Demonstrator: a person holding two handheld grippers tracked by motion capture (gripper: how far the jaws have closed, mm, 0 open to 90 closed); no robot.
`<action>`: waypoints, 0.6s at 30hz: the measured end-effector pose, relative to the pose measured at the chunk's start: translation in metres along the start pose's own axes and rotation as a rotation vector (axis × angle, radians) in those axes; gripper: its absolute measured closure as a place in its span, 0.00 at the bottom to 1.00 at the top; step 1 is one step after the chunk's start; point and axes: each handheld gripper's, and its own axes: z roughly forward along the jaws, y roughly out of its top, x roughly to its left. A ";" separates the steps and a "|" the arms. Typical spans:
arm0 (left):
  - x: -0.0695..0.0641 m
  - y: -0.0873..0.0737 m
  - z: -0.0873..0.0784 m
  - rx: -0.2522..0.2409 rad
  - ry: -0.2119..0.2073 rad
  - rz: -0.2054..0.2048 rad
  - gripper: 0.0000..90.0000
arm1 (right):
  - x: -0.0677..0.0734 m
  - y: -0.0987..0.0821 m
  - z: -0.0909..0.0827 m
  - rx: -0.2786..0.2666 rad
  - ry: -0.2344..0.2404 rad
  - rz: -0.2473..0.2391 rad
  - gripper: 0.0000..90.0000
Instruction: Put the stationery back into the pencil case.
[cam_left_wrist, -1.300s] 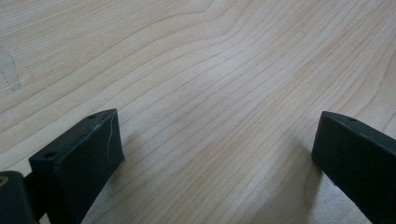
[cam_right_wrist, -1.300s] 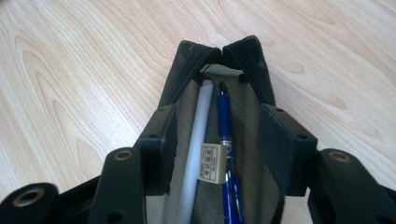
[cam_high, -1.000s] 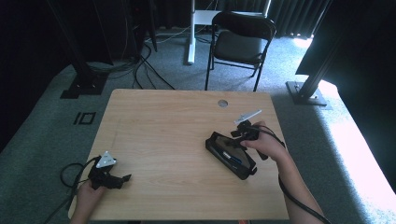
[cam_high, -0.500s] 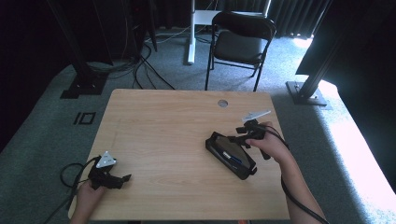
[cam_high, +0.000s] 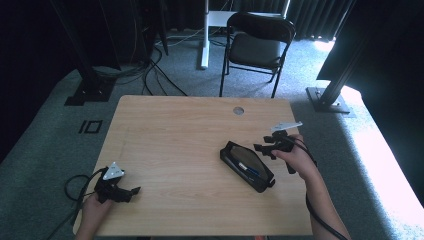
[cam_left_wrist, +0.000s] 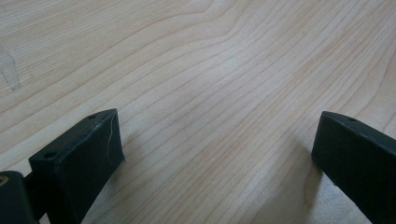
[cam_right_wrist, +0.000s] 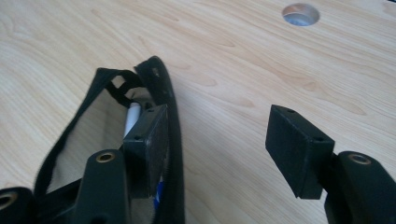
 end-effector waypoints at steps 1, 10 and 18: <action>0.000 0.000 0.000 0.000 0.000 0.000 0.02 | -0.002 -0.002 0.000 0.000 -0.006 0.002 0.42; 0.000 0.000 0.000 0.000 0.000 0.000 0.02 | -0.016 -0.028 -0.005 -0.006 -0.060 0.072 0.40; 0.000 0.000 0.000 0.000 0.000 0.000 0.02 | -0.027 -0.049 -0.011 -0.011 -0.140 0.128 0.40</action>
